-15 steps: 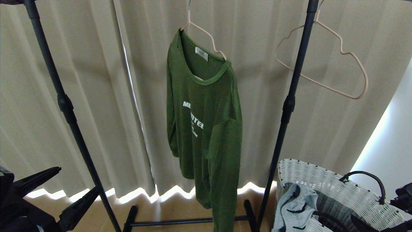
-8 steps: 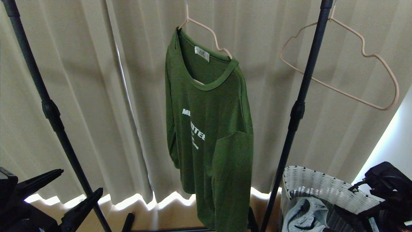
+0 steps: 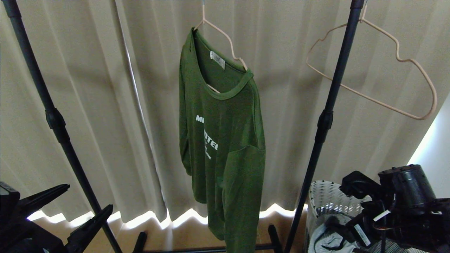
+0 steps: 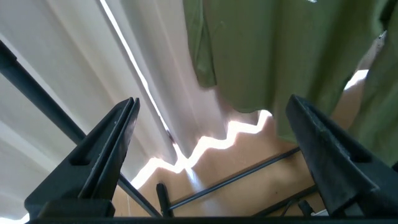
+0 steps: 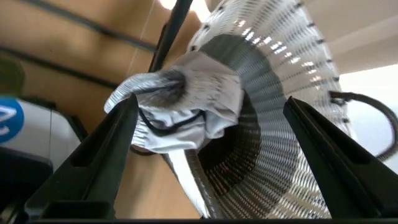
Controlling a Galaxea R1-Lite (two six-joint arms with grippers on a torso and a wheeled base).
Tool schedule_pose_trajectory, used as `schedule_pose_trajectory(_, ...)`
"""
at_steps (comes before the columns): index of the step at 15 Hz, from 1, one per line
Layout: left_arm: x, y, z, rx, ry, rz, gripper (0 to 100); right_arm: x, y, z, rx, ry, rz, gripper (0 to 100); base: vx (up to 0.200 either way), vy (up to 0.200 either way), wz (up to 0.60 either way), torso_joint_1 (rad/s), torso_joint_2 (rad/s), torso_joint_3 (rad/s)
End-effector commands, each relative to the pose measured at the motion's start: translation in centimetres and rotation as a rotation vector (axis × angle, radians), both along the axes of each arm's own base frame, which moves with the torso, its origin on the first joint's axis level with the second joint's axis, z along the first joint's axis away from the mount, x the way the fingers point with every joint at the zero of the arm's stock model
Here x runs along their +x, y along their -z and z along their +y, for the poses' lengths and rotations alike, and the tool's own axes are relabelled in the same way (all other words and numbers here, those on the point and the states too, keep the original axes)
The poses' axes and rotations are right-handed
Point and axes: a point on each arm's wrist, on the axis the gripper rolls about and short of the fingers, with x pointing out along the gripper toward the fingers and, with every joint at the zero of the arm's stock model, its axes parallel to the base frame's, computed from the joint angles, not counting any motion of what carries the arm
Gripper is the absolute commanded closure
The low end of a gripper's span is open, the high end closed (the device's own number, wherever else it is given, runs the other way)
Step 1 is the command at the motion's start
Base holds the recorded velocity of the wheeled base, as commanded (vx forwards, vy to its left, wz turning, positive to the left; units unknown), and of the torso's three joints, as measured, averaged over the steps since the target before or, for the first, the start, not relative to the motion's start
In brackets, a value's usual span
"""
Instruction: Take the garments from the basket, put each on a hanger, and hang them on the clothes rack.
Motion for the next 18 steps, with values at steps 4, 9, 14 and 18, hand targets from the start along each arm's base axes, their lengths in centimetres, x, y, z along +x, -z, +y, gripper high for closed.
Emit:
schedule_pose_trajectory(4,0.0,-0.1,0.0,-0.001,0.0,-0.002,0,2.8,2.3,0.5,-0.102,0.056,0.097,0,0.0,0.0,0.0,0.0,0.0,0.0)
schedule_pose_trajectory(9,0.0,0.0,0.0,0.001,0.001,-0.002,0,4.1,3.3,0.0,-0.153,0.111,0.123,0,0.0,0.0,0.0,0.0,0.0,0.0)
schedule_pose_trajectory(14,0.0,0.0,0.0,0.001,0.0,-0.004,0,4.1,3.6,-0.2,-0.169,0.124,0.129,100,0.0,0.0,0.0,0.0,0.0,0.0)
schedule_pose_trajectory(18,0.0,0.1,0.0,0.003,0.0,0.0,0,3.5,2.4,-0.2,-0.14,0.127,0.074,100,0.0,0.0,0.0,0.0,0.0,0.0)
